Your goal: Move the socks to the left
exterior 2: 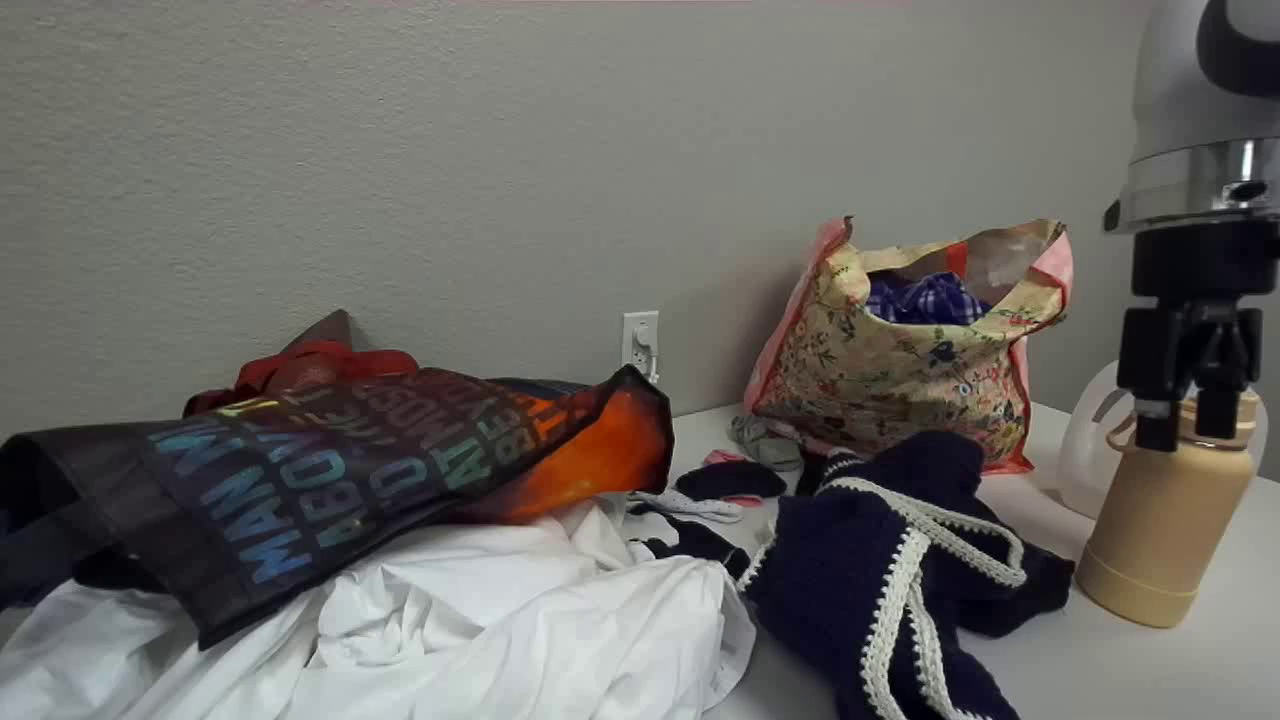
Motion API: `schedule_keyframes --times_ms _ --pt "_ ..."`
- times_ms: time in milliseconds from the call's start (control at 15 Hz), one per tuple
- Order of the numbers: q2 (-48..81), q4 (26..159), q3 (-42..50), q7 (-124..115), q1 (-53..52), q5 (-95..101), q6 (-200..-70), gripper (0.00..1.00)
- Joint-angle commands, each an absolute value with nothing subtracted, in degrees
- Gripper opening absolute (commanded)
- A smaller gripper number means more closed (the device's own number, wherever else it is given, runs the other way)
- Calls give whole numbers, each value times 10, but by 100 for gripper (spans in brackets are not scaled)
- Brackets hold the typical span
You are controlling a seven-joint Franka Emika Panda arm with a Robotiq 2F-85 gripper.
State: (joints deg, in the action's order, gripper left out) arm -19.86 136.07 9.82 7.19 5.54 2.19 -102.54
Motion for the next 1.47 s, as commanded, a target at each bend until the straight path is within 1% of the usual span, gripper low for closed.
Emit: schedule_keyframes --times_ms 0,267,533,867,1067,1400 --pt "-198 1360 94 73 61 20 -1025 100" --pt "-193 1345 88 93 51 22 -1042 100" --pt "-134 1285 64 141 22 31 -1127 100" --pt "-18 1204 34 217 -14 17 -1281 100" --pt "60 1156 15 268 -18 8 -1362 100" --pt "180 1078 -26 334 2 -11 -1446 100"
